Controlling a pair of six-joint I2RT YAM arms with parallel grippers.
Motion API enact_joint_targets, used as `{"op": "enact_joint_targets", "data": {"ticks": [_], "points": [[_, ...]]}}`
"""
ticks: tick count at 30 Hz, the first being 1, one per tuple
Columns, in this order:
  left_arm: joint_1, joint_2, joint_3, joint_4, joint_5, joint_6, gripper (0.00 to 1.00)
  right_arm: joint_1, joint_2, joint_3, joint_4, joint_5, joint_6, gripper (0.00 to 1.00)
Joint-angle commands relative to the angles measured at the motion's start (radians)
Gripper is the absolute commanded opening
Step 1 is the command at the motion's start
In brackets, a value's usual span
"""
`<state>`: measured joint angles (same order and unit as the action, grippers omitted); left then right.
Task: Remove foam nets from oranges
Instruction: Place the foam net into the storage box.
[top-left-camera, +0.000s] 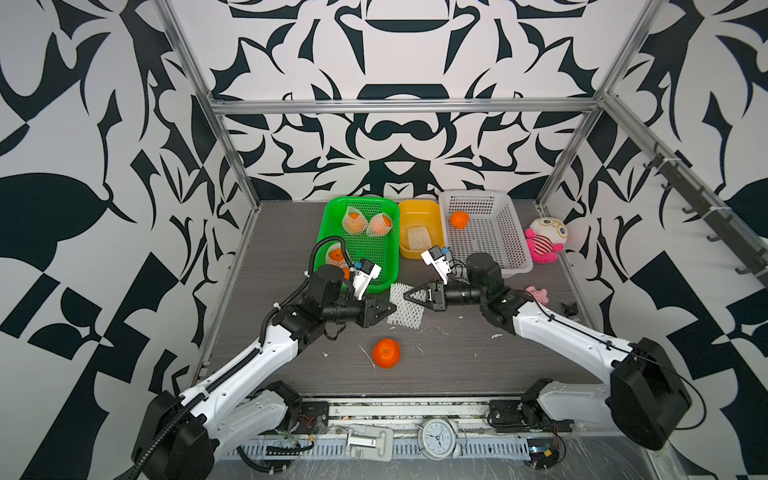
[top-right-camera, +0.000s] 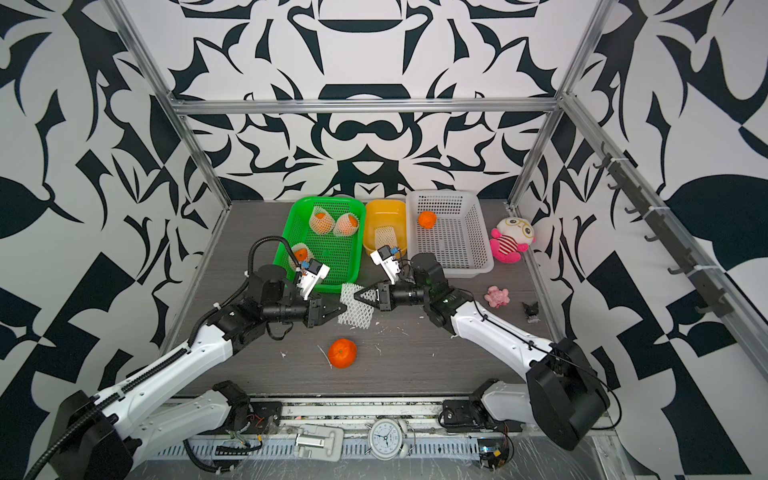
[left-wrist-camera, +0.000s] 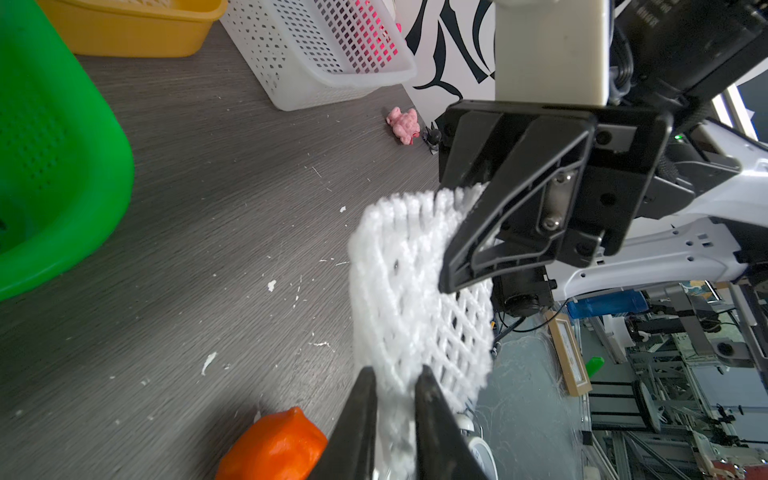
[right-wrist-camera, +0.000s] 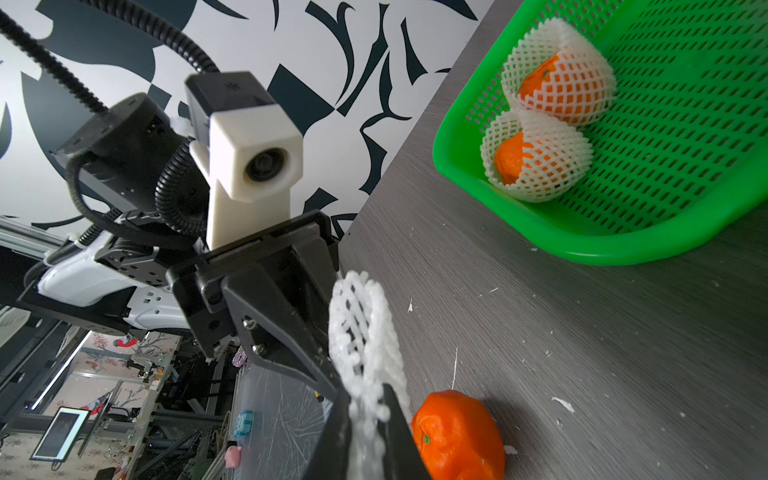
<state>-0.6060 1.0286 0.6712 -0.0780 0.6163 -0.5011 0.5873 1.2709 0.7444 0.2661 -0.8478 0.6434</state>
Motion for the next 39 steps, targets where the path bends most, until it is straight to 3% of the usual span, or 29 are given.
{"op": "enact_joint_targets", "data": {"ticks": [1,4,7,17,20,24,28,33,36,39], "points": [[0.002,0.022,0.020,0.043,0.048,-0.098,0.20,-0.023,-0.028,0.049,-0.037,0.034,-0.047,0.32],[0.003,0.052,0.019,0.106,0.087,-0.169,0.19,-0.050,-0.055,0.040,-0.050,0.057,-0.059,0.52],[0.003,0.080,0.016,0.171,0.103,-0.230,0.18,-0.083,-0.085,0.030,-0.060,0.067,-0.063,0.63],[0.008,0.139,-0.025,0.445,0.120,-0.409,0.15,-0.110,-0.225,-0.095,-0.039,0.187,-0.046,0.89],[0.009,0.149,-0.030,0.483,0.114,-0.426,0.15,-0.112,-0.250,-0.138,0.002,0.194,-0.009,0.92],[0.009,0.170,-0.029,0.513,0.110,-0.432,0.14,-0.112,-0.254,-0.162,0.045,0.170,0.043,0.80],[0.009,0.191,-0.030,0.527,0.120,-0.433,0.14,-0.112,-0.261,-0.173,0.070,0.178,0.059,0.52],[0.009,0.184,-0.030,0.518,0.111,-0.423,0.15,-0.113,-0.286,-0.183,0.066,0.209,0.058,0.23],[0.009,0.170,-0.025,0.457,0.084,-0.382,0.22,-0.112,-0.292,-0.187,0.069,0.229,0.057,0.07],[0.008,0.155,-0.013,0.384,0.043,-0.338,0.38,-0.115,-0.296,-0.165,0.025,0.244,0.035,0.03]]}}
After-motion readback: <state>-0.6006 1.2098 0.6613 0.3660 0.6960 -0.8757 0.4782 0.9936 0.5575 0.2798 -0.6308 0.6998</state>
